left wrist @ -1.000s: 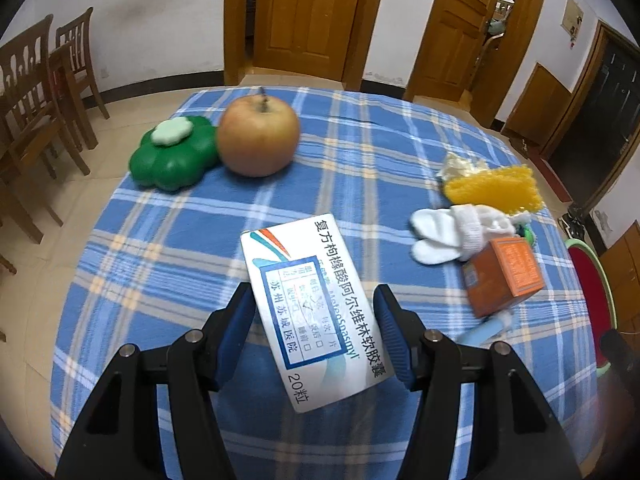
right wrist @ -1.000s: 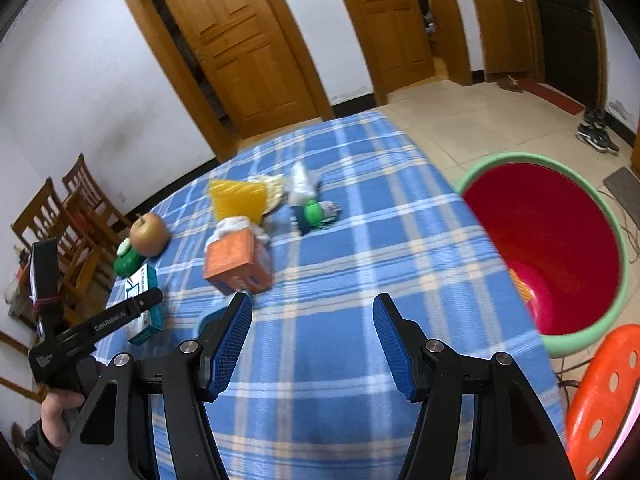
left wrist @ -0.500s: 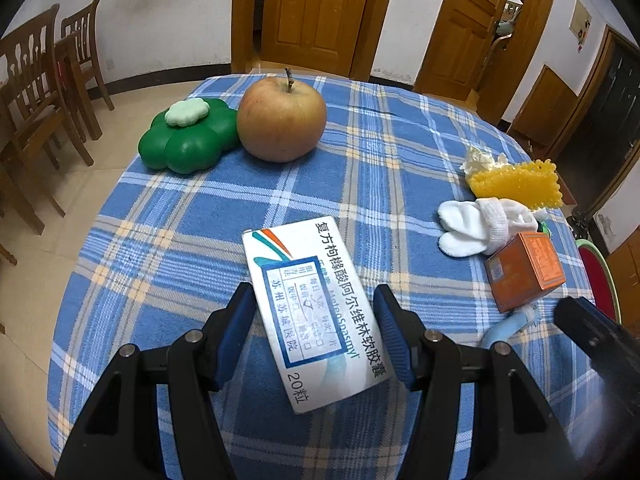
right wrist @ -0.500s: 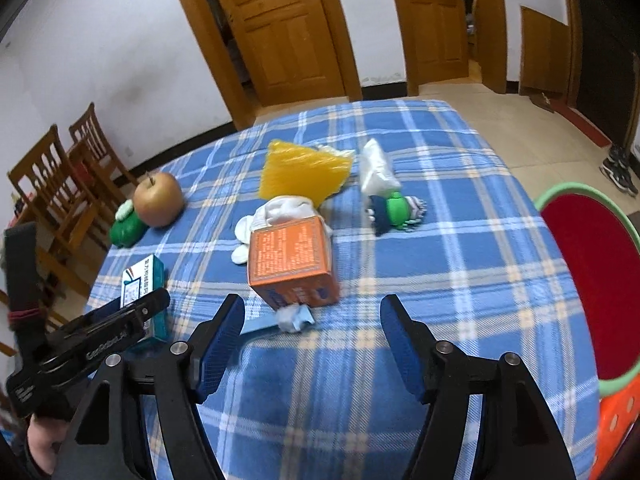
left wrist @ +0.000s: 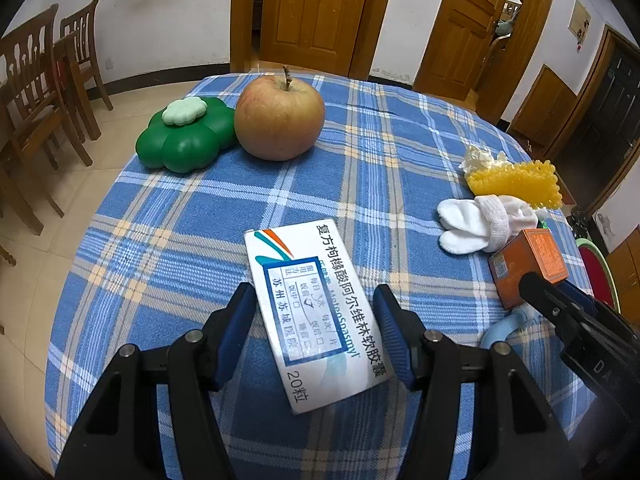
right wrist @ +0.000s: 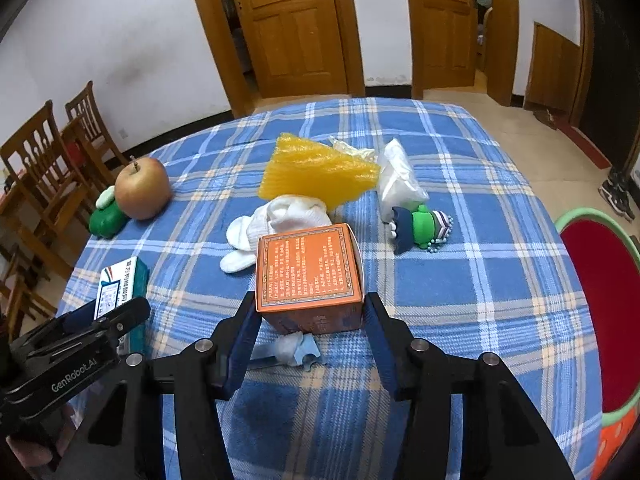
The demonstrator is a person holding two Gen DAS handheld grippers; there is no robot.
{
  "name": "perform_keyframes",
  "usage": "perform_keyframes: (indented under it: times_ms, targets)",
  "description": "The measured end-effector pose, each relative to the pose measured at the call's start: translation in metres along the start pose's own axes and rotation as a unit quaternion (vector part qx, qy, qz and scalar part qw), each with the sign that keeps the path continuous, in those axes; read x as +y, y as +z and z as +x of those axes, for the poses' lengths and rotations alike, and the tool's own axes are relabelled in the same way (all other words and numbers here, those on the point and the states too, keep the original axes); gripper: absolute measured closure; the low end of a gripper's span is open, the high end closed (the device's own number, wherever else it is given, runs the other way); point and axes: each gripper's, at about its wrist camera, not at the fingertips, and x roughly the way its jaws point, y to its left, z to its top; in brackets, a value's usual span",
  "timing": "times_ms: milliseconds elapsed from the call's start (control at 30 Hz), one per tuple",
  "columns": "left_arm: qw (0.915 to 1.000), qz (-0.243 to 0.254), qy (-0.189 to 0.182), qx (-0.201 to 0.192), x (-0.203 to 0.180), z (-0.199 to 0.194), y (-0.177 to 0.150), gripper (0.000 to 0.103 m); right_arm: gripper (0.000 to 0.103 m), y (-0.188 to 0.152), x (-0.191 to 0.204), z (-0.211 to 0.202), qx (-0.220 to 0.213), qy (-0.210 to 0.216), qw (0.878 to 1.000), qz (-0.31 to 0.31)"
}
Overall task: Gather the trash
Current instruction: 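Grasp the orange box with the right tool while the left tool holds the medicine box, then carry the orange box and medicine box over the red bucket and open both tools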
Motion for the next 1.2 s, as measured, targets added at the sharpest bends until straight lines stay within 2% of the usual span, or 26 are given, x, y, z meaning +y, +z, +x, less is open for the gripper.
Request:
perform_keyframes:
  times_ms: [300,633,933,1200]
  targets:
    - [0.9999,0.008,0.0,-0.01,-0.009,-0.01,0.002,0.042,0.05,-0.003,-0.01,-0.031,-0.038,0.016,0.999,0.014]
    - [0.9991,0.032,-0.013,-0.025,-0.035,-0.032,0.001,0.042,0.05,-0.014,-0.041,-0.069,-0.071,0.021,0.996,0.057]
    - [0.9965,0.069,-0.031,-0.035,-0.078,-0.048,0.001,0.042,0.05,-0.029,-0.088,-0.103,-0.101,0.0,0.989,0.108]
    - [0.9907,0.118,-0.05,-0.046,-0.13,-0.06,0.0,0.042,0.05,-0.046,-0.142,-0.128,-0.118,-0.03,0.98,0.156]
